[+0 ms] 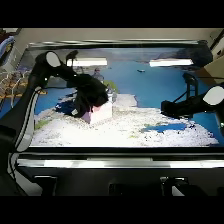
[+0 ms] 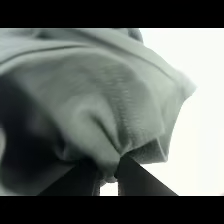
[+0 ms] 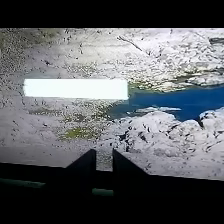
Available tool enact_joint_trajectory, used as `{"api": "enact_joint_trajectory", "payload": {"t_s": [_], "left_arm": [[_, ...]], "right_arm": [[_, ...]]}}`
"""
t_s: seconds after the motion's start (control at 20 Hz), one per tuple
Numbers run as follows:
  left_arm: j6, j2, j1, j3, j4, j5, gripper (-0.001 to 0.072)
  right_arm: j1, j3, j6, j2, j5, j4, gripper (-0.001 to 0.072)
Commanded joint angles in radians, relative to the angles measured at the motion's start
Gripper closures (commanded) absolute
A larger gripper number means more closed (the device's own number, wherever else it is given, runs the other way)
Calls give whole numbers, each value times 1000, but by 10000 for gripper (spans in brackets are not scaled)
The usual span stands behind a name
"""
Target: Fold the clothes and pants, and hang the long-sleeved shirts on hangers.
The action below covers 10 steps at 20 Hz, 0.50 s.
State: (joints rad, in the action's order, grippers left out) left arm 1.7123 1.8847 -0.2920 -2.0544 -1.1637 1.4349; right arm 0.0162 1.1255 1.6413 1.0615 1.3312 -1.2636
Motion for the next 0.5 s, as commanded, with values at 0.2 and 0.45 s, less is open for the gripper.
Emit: {"api": "enact_joint_trajectory", "payload": {"t_s": [0.2,0.45], "left_arm": [[137,-24,-471,145,23,0,693],[136,65,-552,169,31,-72,679]], "right_arm": [[-1,1,3,-248,117,-10,553],[-1,1,21,-406,133,-13,443]]}}
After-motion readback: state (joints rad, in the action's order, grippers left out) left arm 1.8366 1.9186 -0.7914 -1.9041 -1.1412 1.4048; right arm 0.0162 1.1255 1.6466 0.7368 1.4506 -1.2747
